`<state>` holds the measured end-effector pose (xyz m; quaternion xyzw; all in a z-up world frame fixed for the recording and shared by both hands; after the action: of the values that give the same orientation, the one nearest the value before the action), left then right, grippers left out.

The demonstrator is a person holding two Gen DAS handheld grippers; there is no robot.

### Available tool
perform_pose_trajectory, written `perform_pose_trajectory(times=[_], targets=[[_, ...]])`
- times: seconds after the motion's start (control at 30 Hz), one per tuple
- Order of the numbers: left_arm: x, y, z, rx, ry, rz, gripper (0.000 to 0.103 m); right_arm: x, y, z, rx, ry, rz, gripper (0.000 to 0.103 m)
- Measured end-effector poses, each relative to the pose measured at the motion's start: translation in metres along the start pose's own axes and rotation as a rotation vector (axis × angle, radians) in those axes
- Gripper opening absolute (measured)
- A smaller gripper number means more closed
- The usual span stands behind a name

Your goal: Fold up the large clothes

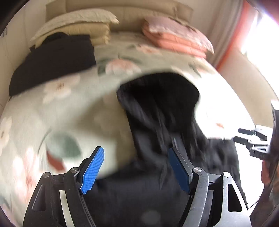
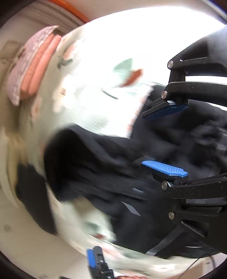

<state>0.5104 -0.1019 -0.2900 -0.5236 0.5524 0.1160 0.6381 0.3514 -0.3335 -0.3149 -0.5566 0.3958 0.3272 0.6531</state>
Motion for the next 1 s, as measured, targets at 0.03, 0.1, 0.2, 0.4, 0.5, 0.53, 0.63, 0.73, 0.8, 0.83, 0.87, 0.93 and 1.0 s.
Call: perform_pose_trajectory(times=[0.03, 0.1, 0.2, 0.4, 0.5, 0.53, 0.63, 0.73, 0.8, 0.83, 0.87, 0.93, 1.0], targets=[[0.015, -0.017, 0.003, -0.026, 0.0, -0.001, 0.078, 0.009, -0.015, -0.005, 0.034, -0.007, -0.011, 0.052], [0.043, -0.042, 0.009, -0.051, 0.0, -0.002, 0.078, 0.028, -0.045, -0.013, 0.089, -0.018, -0.025, 0.052], [0.083, -0.066, 0.02, -0.083, -0.039, 0.017, 0.078, 0.06, -0.077, -0.02, 0.142, -0.033, -0.018, 0.052], [0.164, -0.078, 0.04, -0.159, -0.05, 0.131, 0.068, 0.128, -0.096, -0.036, 0.242, -0.066, 0.061, 0.052], [0.179, -0.076, 0.041, -0.169, 0.011, 0.156, 0.012, 0.15, -0.096, -0.037, 0.228, -0.035, 0.103, 0.04], [0.174, -0.077, 0.042, -0.178, 0.034, 0.128, 0.01, 0.153, -0.095, -0.036, 0.216, -0.045, 0.103, 0.015], [0.135, -0.078, 0.044, -0.183, 0.188, 0.008, 0.01, 0.135, -0.09, -0.033, 0.161, -0.029, 0.041, 0.014], [0.106, -0.07, 0.052, -0.184, 0.259, -0.046, 0.01, 0.113, -0.079, -0.038, 0.142, -0.05, -0.025, 0.013], [0.117, -0.056, 0.071, -0.259, 0.308, -0.005, 0.012, 0.111, -0.068, -0.042, 0.138, -0.092, -0.034, 0.013], [0.13, -0.045, 0.081, -0.301, 0.319, 0.035, 0.015, 0.121, -0.06, -0.044, 0.136, -0.076, -0.001, 0.013], [0.147, -0.034, 0.094, -0.353, 0.325, 0.085, 0.018, 0.133, -0.052, -0.047, 0.146, -0.077, 0.041, 0.013], [0.177, -0.011, 0.107, -0.401, 0.336, 0.159, 0.021, 0.168, -0.035, -0.049, 0.156, -0.078, 0.148, 0.013], [0.189, 0.001, 0.11, -0.412, 0.352, 0.174, 0.027, 0.185, -0.027, -0.047, 0.141, -0.074, 0.17, 0.013]])
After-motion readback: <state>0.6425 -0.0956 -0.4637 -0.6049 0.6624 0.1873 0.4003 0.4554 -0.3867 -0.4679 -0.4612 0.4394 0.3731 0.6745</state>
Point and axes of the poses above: each gripper's, at about its wrist camera, not at the fingertips, and x roughly the way its jaws point, z to its left, y to its underside, the point moved 4 cm from there along x, roughly the way its jaws point, and after that the axes turned 1 degree about x, right-handed, at the moved point
